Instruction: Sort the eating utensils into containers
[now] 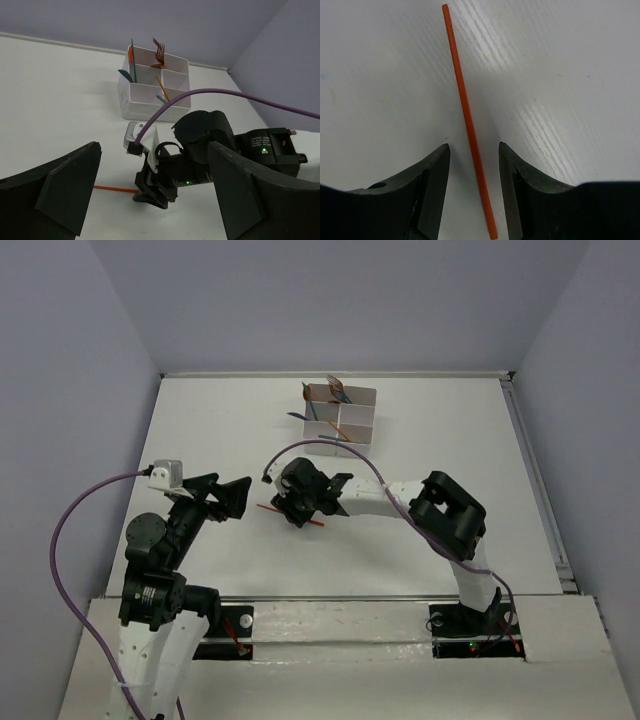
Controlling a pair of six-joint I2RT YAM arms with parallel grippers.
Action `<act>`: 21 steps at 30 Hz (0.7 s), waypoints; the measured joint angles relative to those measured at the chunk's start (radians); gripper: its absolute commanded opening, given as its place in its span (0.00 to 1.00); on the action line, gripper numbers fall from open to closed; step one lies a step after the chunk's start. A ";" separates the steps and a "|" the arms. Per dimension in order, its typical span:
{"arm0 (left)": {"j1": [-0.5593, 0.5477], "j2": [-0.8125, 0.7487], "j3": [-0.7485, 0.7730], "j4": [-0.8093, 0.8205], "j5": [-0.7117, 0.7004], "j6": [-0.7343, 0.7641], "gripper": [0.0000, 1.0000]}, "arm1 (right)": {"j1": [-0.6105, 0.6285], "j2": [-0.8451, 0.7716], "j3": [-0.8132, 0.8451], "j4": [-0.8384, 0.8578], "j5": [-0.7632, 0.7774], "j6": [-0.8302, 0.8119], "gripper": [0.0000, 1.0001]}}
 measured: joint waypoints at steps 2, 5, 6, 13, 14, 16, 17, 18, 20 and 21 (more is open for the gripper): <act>0.000 -0.002 0.000 0.000 0.000 0.000 0.99 | 0.000 0.027 0.029 -0.018 0.008 0.000 0.47; 0.000 -0.003 0.000 0.000 0.000 0.000 0.99 | 0.000 0.057 0.072 -0.044 0.010 0.000 0.45; 0.000 -0.003 0.000 0.000 0.000 0.000 0.99 | 0.000 0.065 0.084 -0.051 0.010 0.001 0.41; 0.000 -0.004 0.000 0.000 0.000 0.000 0.99 | 0.002 0.122 0.175 -0.097 0.022 0.017 0.14; 0.000 -0.004 0.000 0.000 0.000 0.000 0.99 | 0.002 0.127 0.182 -0.101 0.021 0.022 0.10; 0.000 -0.004 0.000 0.000 0.000 0.000 0.99 | 0.002 0.129 0.187 -0.108 0.021 0.028 0.07; 0.000 -0.004 0.000 0.000 0.000 0.000 0.99 | 0.002 0.129 0.187 -0.108 0.022 0.031 0.07; 0.000 -0.004 0.000 0.000 0.000 0.000 0.99 | 0.002 0.129 0.187 -0.108 0.024 0.034 0.07; 0.000 -0.005 0.000 0.000 0.000 0.000 0.99 | 0.002 0.128 0.187 -0.105 0.029 0.036 0.07; 0.000 -0.005 0.000 0.000 0.000 0.000 0.99 | 0.003 0.124 0.182 -0.102 0.035 0.039 0.07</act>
